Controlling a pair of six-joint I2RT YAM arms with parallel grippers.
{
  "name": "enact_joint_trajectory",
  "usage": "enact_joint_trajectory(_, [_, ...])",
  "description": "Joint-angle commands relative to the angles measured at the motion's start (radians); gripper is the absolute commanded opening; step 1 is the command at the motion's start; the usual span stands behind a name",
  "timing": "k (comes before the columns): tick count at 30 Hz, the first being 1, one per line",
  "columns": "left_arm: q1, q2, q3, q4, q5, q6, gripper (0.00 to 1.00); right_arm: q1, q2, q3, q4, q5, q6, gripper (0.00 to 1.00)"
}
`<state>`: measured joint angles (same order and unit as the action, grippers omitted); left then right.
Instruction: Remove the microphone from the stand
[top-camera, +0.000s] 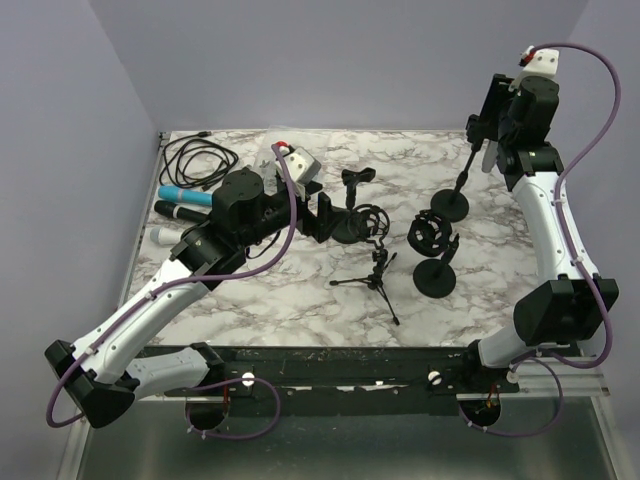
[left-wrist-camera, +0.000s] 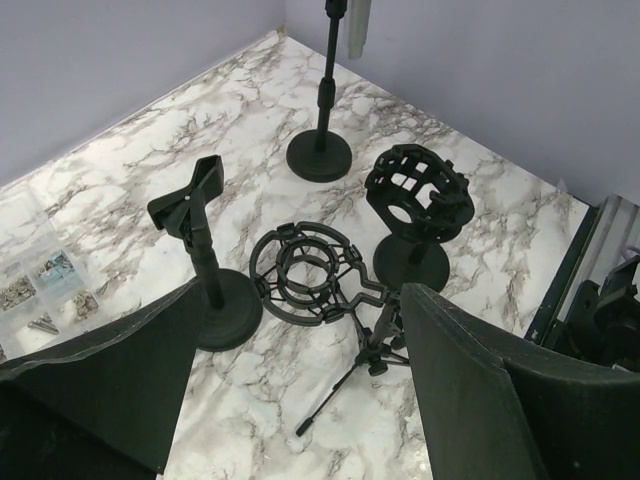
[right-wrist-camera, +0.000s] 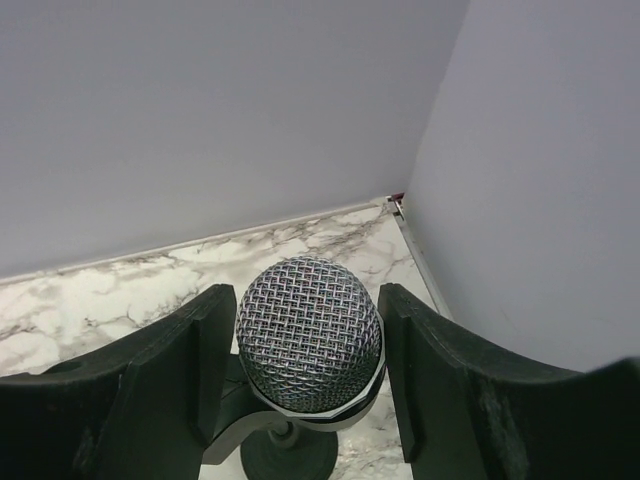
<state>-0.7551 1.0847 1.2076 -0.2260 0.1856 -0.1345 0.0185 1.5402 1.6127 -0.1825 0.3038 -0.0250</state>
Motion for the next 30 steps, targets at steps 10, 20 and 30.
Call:
enact_joint_trajectory(10, [-0.004, 0.014, 0.006, 0.004, -0.011, 0.014, 0.81, 0.001, -0.007, 0.045, -0.033, -0.004, 0.017, 0.30])
enact_joint_trajectory(20, [0.006, 0.011, 0.007, 0.027, 0.053, 0.005, 0.81, 0.001, -0.005, 0.135, -0.098, -0.158, 0.188, 0.01])
enact_joint_trajectory(30, [0.033, 0.170, 0.144, 0.152, 0.143, -0.126, 0.81, 0.018, -0.038, 0.052, -0.025, -0.342, 0.256, 0.01])
